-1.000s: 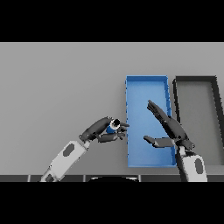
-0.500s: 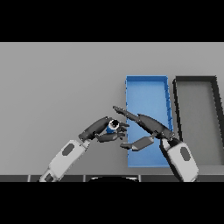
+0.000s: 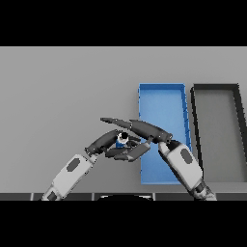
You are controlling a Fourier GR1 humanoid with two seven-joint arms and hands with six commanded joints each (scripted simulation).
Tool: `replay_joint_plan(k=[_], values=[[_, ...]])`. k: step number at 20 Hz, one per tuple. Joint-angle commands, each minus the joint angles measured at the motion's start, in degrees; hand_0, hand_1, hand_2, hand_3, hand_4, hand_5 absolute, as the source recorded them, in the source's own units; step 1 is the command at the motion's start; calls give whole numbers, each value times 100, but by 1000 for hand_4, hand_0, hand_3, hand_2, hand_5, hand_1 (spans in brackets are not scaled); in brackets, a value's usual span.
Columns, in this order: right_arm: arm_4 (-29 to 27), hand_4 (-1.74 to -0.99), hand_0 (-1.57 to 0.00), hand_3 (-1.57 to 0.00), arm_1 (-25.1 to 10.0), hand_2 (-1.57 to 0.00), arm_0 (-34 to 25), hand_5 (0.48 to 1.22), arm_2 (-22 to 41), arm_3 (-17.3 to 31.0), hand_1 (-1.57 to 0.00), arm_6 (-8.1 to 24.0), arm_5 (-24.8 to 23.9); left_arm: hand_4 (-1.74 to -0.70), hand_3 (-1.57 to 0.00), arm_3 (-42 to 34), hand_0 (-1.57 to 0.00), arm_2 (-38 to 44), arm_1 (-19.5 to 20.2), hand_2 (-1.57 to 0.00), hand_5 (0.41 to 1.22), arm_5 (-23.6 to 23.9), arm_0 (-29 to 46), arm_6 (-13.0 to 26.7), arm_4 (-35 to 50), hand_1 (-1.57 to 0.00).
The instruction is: Pick up the blue pipe and place it into the blue bin.
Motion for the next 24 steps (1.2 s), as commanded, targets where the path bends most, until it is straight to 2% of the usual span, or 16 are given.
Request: replay_joint_plan(k=[1,2,3,4,5,7,9,10,12,13,17,18,19,21,23,24], values=[[-64,-1294,-181,-161,37,-237,-121,509,12,39,-225,52,30,-1737,-1288,-49,-1394,-73,73,-1320,1221,57,23,-70,-227,-1326],[-83,-1335,-345,-296,85,-379,-229,507,59,103,-375,101,93,-1682,-1030,-67,-1182,-190,176,-1063,1221,42,-103,351,-432,-1078],[-4,-1362,-527,-440,131,-531,-301,508,100,232,-534,112,151,-1552,-824,-70,-991,-251,293,-850,1221,-50,-152,621,-506,-878],[70,-1430,-718,-635,138,-739,-301,522,108,297,-699,-34,198,-1480,-659,-124,-818,-230,305,-680,1221,-38,-137,818,-545,-706],[10,-1486,-888,-768,215,-905,-334,550,159,344,-873,-42,238,-1533,-583,-83,-776,-136,215,-686,1221,-13,-131,569,-559,-706],[-458,-1562,-1134,-957,258,-1145,-421,666,161,373,-1124,144,308,-1607,-939,-73,-1063,-52,79,-969,1221,76,-99,400,-550,-1017],[-695,-1495,-1291,-1178,319,-1298,-334,826,216,376,-1285,93,267,-1655,-1166,-71,-1246,-26,-72,-1115,1221,53,32,318,-380,-1217],[-618,-1469,-1347,-1257,356,-1353,-297,905,234,425,-1342,-151,230,-1673,-1247,-70,-1311,44,-114,-1186,1221,40,59,266,-325,-1287],[-256,-1441,-1428,-1370,282,-1431,-295,1019,297,394,-1425,-606,207,-1697,-1364,-9,-1404,116,-217,-1310,1221,-43,78,107,-279,-1390],[-71,-1447,-1456,-1410,170,-1459,-268,1059,334,381,-1454,-839,254,-1706,-1405,28,-1438,135,-224,-1348,1221,-78,38,236,-308,-1426],[-293,-1475,-1524,-1505,112,-1525,-376,1155,379,412,-1523,-786,100,-1727,-1503,-91,-1516,221,-191,-1388,1221,-129,143,252,-240,-1512],[-379,-1480,-1533,-1518,118,-1534,-363,1168,384,428,-1533,-882,15,-1648,-1333,-111,-1435,232,-154,-1221,1221,-101,140,191,-343,-1354],[-509,-1483,-1541,-1529,101,-1542,-330,1179,412,386,-1540,-852,-49,-1535,-1066,-98,-1157,146,-105,-977,1221,-88,111,88,-588,-1083],[-503,-1488,-1552,-1544,97,-1552,-323,1194,500,357,-1551,-725,-117,-1307,-682,-32,-740,93,37,-625,1221,-352,-29,143,-891,-693],[-486,-1491,-1559,-1554,81,-1559,-310,1204,524,274,-1558,-678,-145,-1143,-436,-58,-473,88,87,-399,1187,-499,-39,80,-1146,-443],[-516,-1492,-1561,-1557,38,-1561,-305,1207,490,283,-1561,-727,-140,-1088,-349,-69,-378,120,121,-319,1113,-529,-2,0,-1228,-354]])
